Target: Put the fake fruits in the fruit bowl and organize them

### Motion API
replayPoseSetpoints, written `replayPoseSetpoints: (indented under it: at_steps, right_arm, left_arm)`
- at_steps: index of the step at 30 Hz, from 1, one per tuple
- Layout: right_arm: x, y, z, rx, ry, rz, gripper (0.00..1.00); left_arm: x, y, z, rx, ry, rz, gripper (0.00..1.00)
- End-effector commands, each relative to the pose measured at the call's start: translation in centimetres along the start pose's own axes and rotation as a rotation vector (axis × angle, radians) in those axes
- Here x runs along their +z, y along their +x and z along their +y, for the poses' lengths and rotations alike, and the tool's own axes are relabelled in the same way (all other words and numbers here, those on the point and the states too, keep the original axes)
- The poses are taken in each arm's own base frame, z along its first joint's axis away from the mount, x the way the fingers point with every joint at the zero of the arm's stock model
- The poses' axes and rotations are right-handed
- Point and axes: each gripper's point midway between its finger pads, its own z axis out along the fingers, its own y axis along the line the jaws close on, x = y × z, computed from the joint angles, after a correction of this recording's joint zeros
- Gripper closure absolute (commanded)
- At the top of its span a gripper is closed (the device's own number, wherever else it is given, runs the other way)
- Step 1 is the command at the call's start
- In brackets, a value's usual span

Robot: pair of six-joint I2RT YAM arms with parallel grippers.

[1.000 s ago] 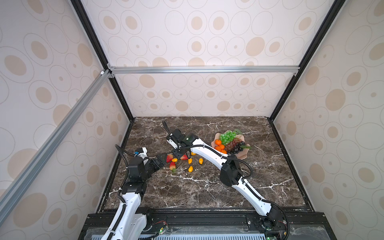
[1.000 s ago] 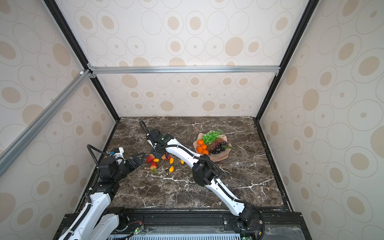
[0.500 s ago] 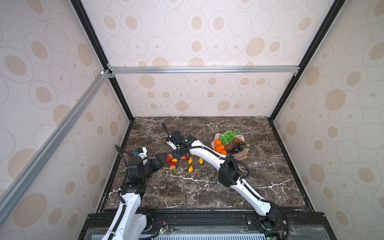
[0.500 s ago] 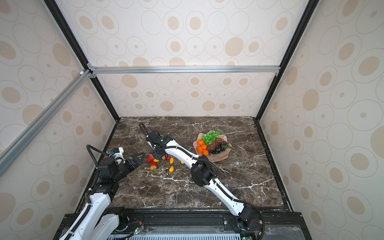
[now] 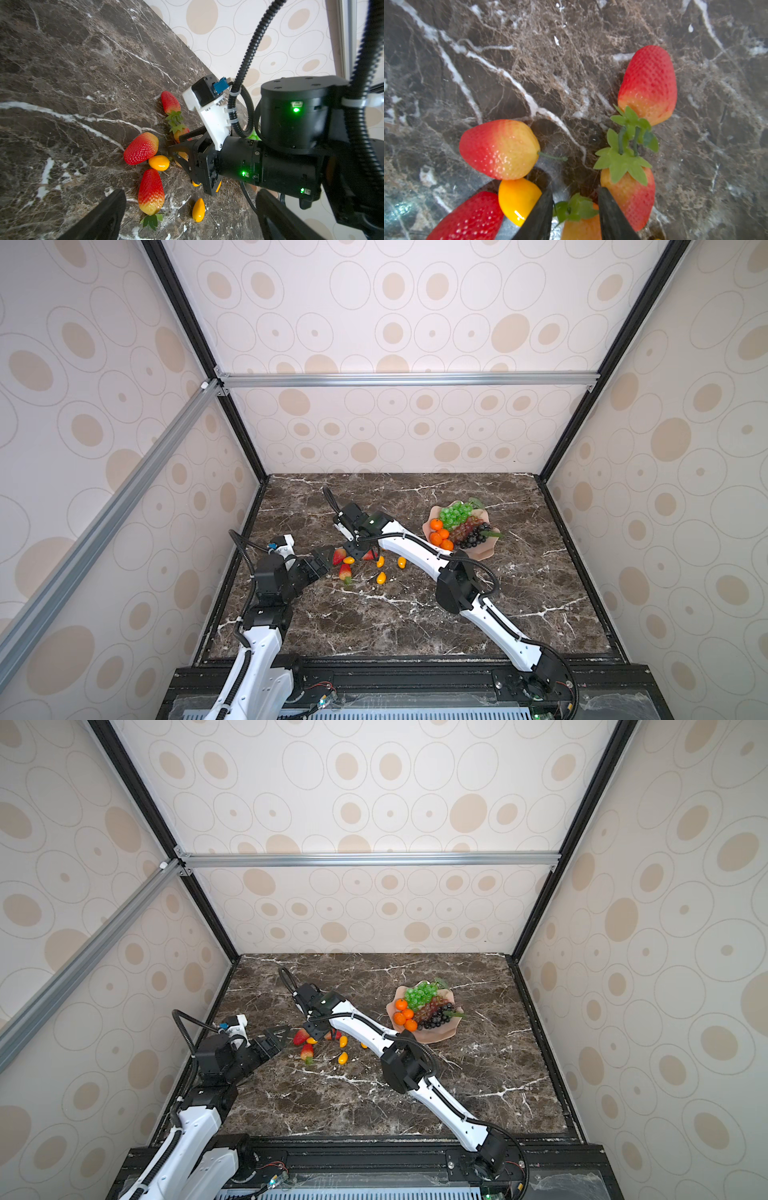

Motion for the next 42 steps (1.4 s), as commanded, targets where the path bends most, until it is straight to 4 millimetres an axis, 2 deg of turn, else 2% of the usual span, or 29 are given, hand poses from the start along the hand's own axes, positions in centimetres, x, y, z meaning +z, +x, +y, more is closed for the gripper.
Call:
replayPoseSetpoints:
  at_steps: [1, 16, 42]
  right_arm:
    - [1.2, 1.2, 0.2, -0.027, 0.020, 0.041, 0.61]
    - [1.3, 1.2, 0.4, -0.024, 0.013, 0.042, 0.68]
    - [-0.6, 0.0, 0.3, -0.011, 0.007, 0.005, 0.79]
  left_arm:
    - [-0.2, -0.4, -0.4, -0.002, 0.019, -0.012, 0.02]
    - [0.0, -0.4, -0.4, -0.002, 0.020, -0.010, 0.02]
    - [-0.2, -0.4, -0.4, -0.001, 0.022, -0.013, 0.02]
